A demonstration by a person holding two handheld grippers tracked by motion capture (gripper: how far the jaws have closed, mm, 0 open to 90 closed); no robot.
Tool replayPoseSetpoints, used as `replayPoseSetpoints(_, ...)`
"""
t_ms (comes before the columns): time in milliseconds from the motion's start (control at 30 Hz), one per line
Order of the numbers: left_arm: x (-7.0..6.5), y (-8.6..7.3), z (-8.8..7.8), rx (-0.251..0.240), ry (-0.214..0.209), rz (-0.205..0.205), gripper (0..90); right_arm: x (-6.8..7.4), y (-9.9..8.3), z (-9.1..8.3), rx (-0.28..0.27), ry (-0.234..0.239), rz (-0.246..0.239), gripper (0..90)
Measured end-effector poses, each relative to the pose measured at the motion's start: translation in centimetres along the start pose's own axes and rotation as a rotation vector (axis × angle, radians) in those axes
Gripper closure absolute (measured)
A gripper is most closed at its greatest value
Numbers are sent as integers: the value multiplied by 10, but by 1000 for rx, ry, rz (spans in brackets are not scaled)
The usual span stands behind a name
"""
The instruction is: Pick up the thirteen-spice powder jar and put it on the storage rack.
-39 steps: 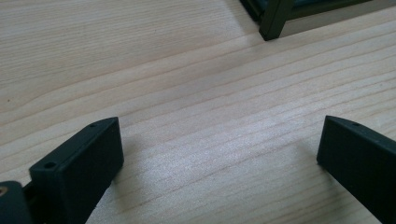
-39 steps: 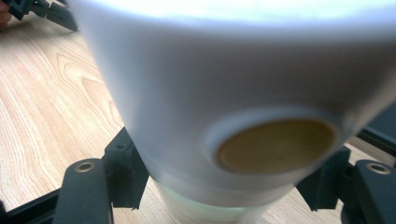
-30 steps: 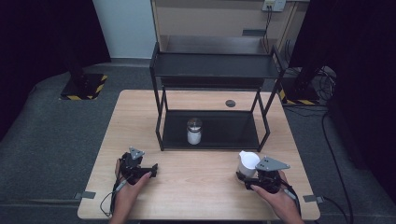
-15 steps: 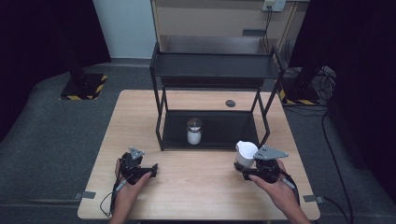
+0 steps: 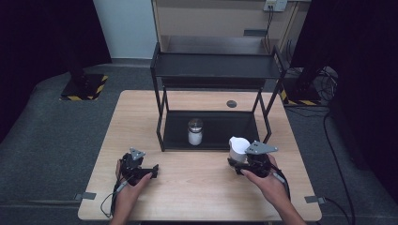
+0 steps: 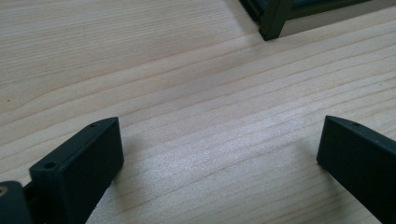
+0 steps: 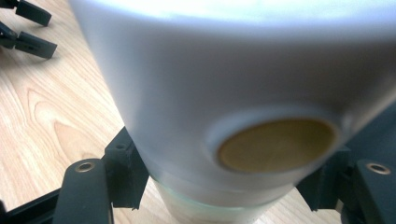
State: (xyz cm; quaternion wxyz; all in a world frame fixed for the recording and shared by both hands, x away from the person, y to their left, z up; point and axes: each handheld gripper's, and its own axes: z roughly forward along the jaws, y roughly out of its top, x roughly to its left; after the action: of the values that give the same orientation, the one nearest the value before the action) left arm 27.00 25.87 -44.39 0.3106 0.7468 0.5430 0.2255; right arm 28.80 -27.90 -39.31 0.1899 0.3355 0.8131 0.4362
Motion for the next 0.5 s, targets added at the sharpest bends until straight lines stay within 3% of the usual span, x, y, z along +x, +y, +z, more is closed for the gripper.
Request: replayPoseSetpoints(500, 0, 0, 0, 0, 0, 0, 0, 7, 14, 18, -6, -27, 21, 311)
